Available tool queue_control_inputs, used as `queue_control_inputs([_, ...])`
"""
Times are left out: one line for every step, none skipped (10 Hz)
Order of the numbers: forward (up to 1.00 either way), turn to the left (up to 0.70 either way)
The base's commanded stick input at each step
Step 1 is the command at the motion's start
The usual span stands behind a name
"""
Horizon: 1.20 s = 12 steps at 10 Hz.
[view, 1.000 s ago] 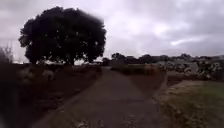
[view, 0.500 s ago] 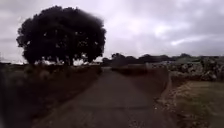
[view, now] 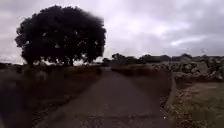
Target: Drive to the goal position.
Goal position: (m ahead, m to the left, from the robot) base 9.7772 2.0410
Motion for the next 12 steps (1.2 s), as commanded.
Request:
queue_control_inputs([0.5, -0.25])
queue_control_inputs([0.5, 0.0])
queue_control_inputs([0.5, 0.0])
queue_control_inputs([0.5, 0.0])
queue_control_inputs([0.5, 0.0])
queue_control_inputs([0.5, 0.0])
queue_control_inputs([0.5, 0.0])
queue_control_inputs([0.5, 0.0])
queue_control_inputs([0.5, 0.0])
queue_control_inputs([0.5, 0.0])
queue_control_inputs([0.5, 0.0])
queue_control_inputs([0.5, 0.0])
